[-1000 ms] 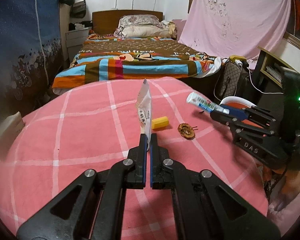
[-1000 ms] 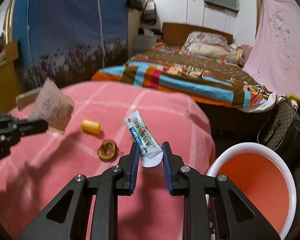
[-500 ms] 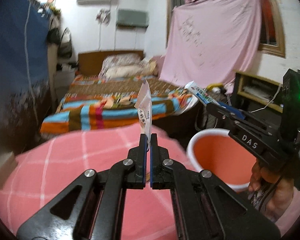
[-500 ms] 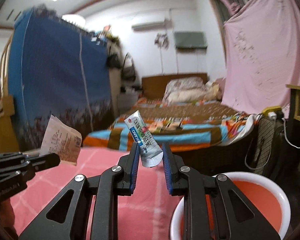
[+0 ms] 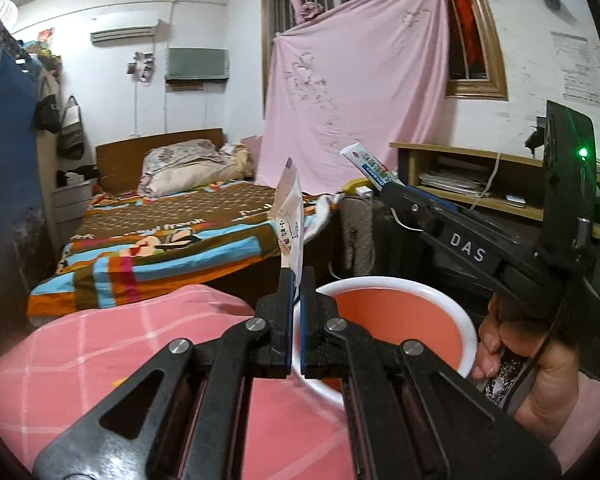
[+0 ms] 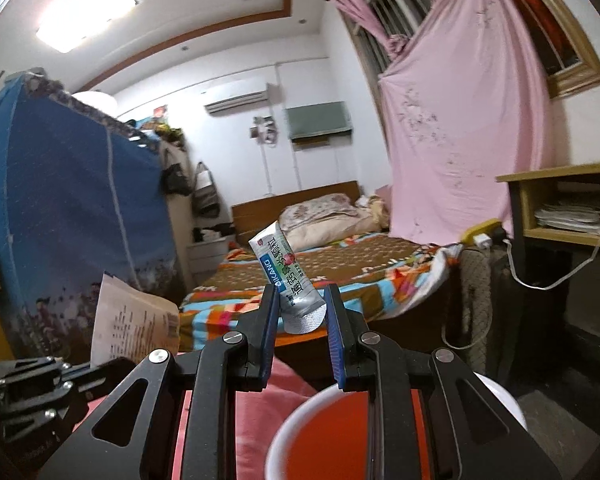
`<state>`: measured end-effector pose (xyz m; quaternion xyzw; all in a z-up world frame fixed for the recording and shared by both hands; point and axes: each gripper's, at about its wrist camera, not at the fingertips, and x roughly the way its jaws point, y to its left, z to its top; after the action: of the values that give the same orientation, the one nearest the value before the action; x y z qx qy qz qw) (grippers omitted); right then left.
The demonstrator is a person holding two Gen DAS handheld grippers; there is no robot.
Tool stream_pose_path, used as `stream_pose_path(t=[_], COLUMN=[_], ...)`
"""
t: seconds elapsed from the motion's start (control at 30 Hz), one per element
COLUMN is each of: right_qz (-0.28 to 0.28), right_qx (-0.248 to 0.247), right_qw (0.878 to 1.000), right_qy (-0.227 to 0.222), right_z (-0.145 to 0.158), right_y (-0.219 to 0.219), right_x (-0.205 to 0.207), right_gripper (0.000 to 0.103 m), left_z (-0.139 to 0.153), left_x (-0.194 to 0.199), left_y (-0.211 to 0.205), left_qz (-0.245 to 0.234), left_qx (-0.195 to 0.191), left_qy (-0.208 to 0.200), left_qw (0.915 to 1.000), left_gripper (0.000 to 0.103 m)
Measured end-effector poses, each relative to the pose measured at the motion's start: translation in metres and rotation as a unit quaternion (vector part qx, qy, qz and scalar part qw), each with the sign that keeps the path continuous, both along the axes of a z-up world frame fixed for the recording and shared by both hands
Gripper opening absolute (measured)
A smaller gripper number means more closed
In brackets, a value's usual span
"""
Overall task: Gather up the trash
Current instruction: 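Grasp the toothpaste tube with the right tool and carry both items to the bucket, then open both tools to drop the tube and receipt into the bucket, then move both tools back over the yellow cylinder and orange peel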
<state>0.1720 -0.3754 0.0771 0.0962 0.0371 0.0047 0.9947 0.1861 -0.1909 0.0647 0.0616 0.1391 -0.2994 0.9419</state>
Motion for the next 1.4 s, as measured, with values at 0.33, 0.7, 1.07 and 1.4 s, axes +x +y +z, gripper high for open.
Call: stream_pose_path(t=[0.33,0.7,1.07,1.4], right_qz=[-0.047,-0.068,-0.059,-0.056], right_qx=[0.021,0.056,0.051,0.048], right_qw=[0.998,0.991,0.986,0.986], right_qy=[0.043,0.099,0.148,0.146], right_z=[-0.01,-0.025,-0.035,-0.033], right_y=[-0.025,-0.045,-0.041,-0.037], right_x=[-0.001,0.002,0.015,0.016], right_gripper=[0.021,0.022,0.022,0.037], left_z=[-0.011,-0.028,-0.045,-0.039], left_x=[0.017,0.025,0.051,0.056], left_y=[-0.036,-0.06,-0.06,-0.036], left_qz=[-0.031,-0.045,-0.048,-0.009], left_qx=[0.004,0.011,0.0,-0.021], left_qy=[0.064,0.13,0.226,0.219], left_qw=[0.9975,0.9904,0.9729,0.9754], left_gripper=[0.0,0.0,0.012,0.018])
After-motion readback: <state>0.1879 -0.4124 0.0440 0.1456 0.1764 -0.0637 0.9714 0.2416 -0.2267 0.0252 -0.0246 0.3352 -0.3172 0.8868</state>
